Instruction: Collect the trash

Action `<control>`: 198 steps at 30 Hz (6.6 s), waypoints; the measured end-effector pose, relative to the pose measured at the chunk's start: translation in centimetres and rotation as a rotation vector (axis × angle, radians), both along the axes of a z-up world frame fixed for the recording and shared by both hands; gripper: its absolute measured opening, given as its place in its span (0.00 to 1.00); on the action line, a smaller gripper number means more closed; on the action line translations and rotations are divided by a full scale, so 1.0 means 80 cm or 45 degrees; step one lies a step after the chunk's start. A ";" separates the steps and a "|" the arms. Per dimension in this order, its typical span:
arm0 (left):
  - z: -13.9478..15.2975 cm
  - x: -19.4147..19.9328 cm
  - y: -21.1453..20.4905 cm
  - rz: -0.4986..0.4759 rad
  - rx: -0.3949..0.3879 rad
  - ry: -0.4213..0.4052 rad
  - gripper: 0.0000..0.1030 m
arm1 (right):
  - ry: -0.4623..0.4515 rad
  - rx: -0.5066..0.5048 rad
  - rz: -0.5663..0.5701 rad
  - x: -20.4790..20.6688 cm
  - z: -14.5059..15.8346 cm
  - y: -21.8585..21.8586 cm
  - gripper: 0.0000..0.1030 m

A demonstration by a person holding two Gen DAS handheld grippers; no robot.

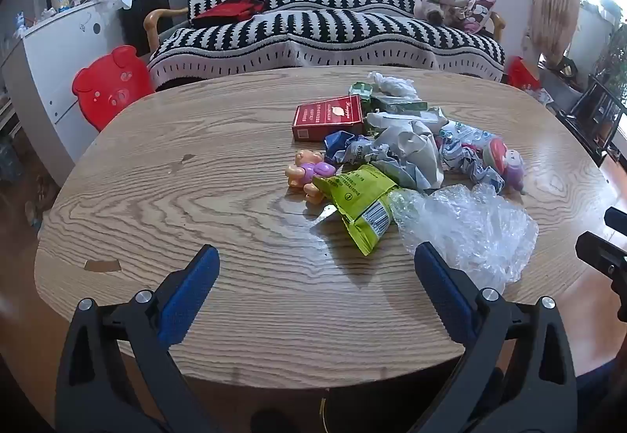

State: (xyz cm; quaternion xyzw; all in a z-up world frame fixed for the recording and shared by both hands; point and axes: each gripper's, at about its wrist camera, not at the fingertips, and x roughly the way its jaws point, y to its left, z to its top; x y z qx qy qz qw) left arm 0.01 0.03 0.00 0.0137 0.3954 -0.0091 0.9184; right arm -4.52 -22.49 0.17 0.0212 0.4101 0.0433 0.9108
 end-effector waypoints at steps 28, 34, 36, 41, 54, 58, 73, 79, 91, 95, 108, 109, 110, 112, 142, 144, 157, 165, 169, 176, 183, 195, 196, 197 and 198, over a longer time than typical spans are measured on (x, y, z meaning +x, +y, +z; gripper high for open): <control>0.003 -0.002 0.007 -0.011 0.021 -0.006 0.94 | -0.001 0.000 -0.001 -0.001 0.000 -0.002 0.94; 0.002 -0.004 -0.005 -0.019 0.030 -0.007 0.94 | -0.001 0.002 -0.001 -0.001 0.001 -0.002 0.94; 0.002 -0.004 -0.005 -0.020 0.031 -0.006 0.94 | 0.000 0.002 -0.001 -0.002 0.001 -0.003 0.94; 0.001 -0.004 -0.007 -0.016 0.033 -0.007 0.94 | -0.001 0.003 0.000 -0.001 0.003 -0.004 0.94; 0.000 -0.004 -0.009 -0.019 0.030 -0.003 0.94 | 0.001 0.004 0.001 -0.002 0.003 -0.003 0.94; -0.001 -0.004 -0.009 -0.021 0.032 -0.001 0.94 | 0.002 0.003 0.001 -0.002 0.002 0.001 0.94; -0.006 -0.006 -0.014 -0.032 0.030 0.007 0.94 | 0.003 0.007 0.004 -0.002 0.004 0.005 0.94; -0.005 -0.005 -0.012 -0.028 0.024 0.010 0.94 | 0.017 0.018 0.019 0.002 -0.001 0.005 0.94; -0.014 0.009 0.027 0.019 -0.118 0.107 0.94 | 0.108 0.046 0.140 0.029 -0.039 0.052 0.94; -0.020 0.016 0.038 0.025 -0.180 0.150 0.94 | 0.150 0.007 0.187 0.057 -0.062 0.082 0.94; -0.037 0.042 0.032 0.036 -0.176 0.207 0.94 | 0.205 0.027 0.207 0.099 -0.096 0.075 0.19; -0.037 0.044 0.028 0.027 -0.173 0.202 0.94 | 0.197 0.033 0.209 0.095 -0.092 0.070 0.16; -0.037 0.047 0.022 0.010 -0.167 0.193 0.94 | 0.183 0.037 0.212 0.088 -0.086 0.066 0.16; -0.035 0.054 0.006 -0.037 -0.135 0.158 0.94 | 0.158 0.049 0.213 0.078 -0.075 0.056 0.15; -0.017 0.022 -0.015 -0.162 -0.030 0.016 0.63 | 0.079 0.193 0.216 -0.004 -0.022 0.006 0.15; -0.012 0.002 -0.007 -0.161 -0.030 0.022 0.63 | 0.082 0.200 0.227 -0.015 -0.020 0.010 0.15; -0.092 -0.158 -0.017 -0.372 -0.054 0.276 0.63 | 0.369 0.221 0.329 -0.113 -0.096 0.042 0.15; -0.160 -0.135 -0.039 -0.403 -0.165 0.587 0.63 | 0.666 0.227 0.241 -0.105 -0.174 0.041 0.15; -0.180 -0.122 -0.042 -0.372 -0.199 0.666 0.63 | 0.735 0.280 0.200 -0.090 -0.185 0.035 0.15; -0.194 -0.126 -0.049 -0.377 -0.178 0.691 0.64 | 0.765 0.286 0.185 -0.077 -0.193 0.031 0.16; -0.187 -0.125 -0.049 -0.373 -0.187 0.689 0.80 | 0.724 0.294 0.159 -0.076 -0.184 0.022 0.78; -0.181 -0.122 -0.046 -0.354 -0.190 0.680 0.82 | 0.704 0.289 0.156 -0.078 -0.181 0.029 0.78; -0.181 -0.123 -0.046 -0.353 -0.189 0.678 0.82 | 0.699 0.286 0.157 -0.078 -0.181 0.029 0.78; -0.180 -0.123 -0.045 -0.352 -0.188 0.675 0.82 | 0.694 0.283 0.158 -0.078 -0.180 0.028 0.78; -0.178 -0.123 -0.046 -0.352 -0.185 0.668 0.82 | 0.682 0.277 0.160 -0.078 -0.178 0.028 0.78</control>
